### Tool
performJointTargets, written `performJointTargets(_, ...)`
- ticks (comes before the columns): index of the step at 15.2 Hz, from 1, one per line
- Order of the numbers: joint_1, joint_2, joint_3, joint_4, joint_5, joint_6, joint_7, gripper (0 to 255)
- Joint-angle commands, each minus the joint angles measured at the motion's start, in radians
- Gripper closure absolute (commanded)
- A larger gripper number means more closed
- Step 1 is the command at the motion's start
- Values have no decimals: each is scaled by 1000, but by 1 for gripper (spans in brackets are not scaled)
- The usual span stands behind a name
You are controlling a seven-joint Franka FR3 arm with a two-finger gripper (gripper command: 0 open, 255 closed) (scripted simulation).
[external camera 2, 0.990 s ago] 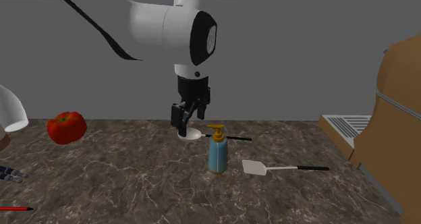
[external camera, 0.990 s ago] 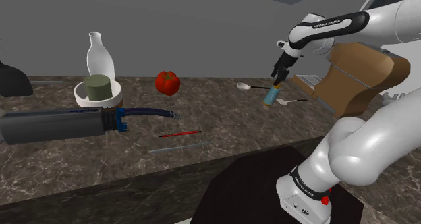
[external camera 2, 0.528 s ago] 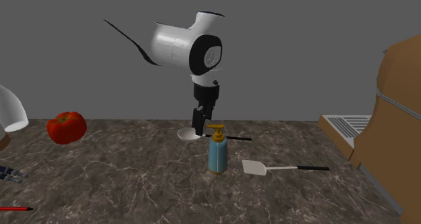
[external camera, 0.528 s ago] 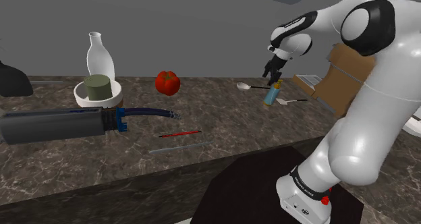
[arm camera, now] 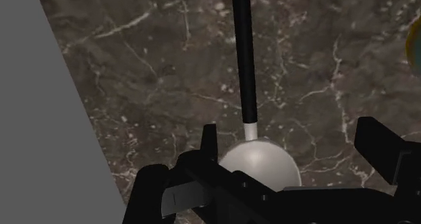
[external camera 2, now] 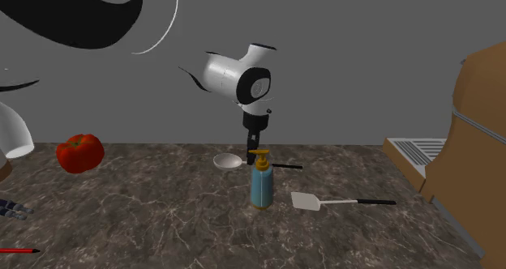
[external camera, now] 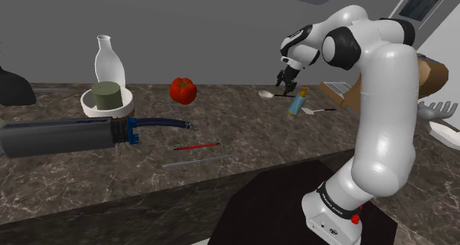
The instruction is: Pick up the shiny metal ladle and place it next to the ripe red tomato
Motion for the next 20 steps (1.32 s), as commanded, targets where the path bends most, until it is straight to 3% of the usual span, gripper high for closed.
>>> performJointTargets(1,-44,67,35,86,18,-24,-45,0)
performJointTargets(9,-59,125,70,76,60,39,-67,0)
performJointTargets(16,-59,125,70,77,60,38,-67,0)
performJointTargets(17,-59,125,70,77,60,38,-67,255)
performJointTargets(20,-59,125,70,77,60,38,-67,255)
